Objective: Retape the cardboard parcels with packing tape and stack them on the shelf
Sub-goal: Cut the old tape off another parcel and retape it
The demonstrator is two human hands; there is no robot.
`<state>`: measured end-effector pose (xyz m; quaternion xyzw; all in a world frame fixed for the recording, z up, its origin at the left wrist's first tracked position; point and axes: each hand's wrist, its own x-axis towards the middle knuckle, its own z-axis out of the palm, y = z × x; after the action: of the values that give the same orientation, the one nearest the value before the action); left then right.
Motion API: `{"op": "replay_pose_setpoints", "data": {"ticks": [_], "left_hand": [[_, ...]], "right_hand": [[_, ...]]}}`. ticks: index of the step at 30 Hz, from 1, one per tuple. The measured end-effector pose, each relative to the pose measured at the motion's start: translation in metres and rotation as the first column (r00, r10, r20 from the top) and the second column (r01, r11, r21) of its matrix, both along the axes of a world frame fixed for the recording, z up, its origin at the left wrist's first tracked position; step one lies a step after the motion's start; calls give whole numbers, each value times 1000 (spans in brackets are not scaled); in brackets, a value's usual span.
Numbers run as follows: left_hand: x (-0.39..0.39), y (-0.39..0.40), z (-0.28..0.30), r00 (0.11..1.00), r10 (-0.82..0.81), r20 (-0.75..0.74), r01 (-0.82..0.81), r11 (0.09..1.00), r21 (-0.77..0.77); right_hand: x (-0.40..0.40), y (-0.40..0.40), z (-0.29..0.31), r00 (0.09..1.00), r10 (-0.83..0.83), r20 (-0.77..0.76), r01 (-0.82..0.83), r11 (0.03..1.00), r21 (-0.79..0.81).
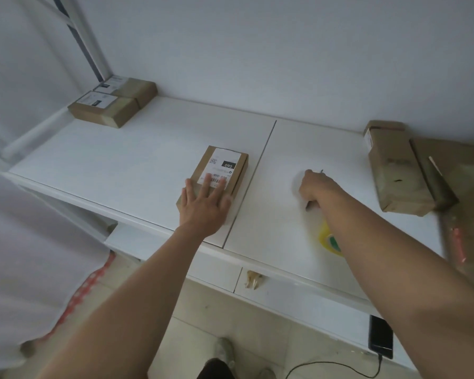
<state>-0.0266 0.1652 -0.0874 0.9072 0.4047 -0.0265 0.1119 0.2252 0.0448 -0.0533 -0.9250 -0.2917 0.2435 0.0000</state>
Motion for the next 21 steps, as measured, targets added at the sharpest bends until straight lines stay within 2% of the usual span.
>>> {"op": "replay_pose_setpoints", "data": {"ticks": [2, 4, 6, 8, 9, 11, 14, 18, 21], "left_hand": [[-1, -3, 4, 998, 34, 46, -32, 999, -39], [-2, -7, 5, 995, 59, 82, -57, 998, -29], [-4, -3, 4, 992, 78, 101, -75, 997, -28], [-12, 6, 6, 993, 66, 102, -61, 997, -49], [-16, 10, 8, 993, 50, 111, -46, 998, -40], [-23, 15, 8, 993, 16, 113, -13, 1000, -26], [-24, 17, 6, 997, -2, 83, 9, 997, -78], [-21, 18, 10, 999, -23, 46, 27, 996, -80], [-20, 18, 8, 999, -51, 15, 51, 997, -64]], "right_hand": [[0, 1, 3, 1000, -25, 15, 23, 995, 97], [2, 3, 9, 997, -68, -19, 71, 952, 297], [-1, 6, 18, 973, -107, -206, 205, 809, 551], [-10, 7, 27, 887, -32, -461, 372, 642, 670], [-12, 7, 30, 850, 30, -526, 406, 598, 691], [-13, 7, 32, 819, 120, -562, 412, 558, 720], [-11, 8, 33, 772, 172, -612, 483, 468, 740], [-1, 12, 40, 719, 58, -692, 639, 335, 692], [-2, 27, 60, 742, -6, -670, 631, 346, 695]]}}
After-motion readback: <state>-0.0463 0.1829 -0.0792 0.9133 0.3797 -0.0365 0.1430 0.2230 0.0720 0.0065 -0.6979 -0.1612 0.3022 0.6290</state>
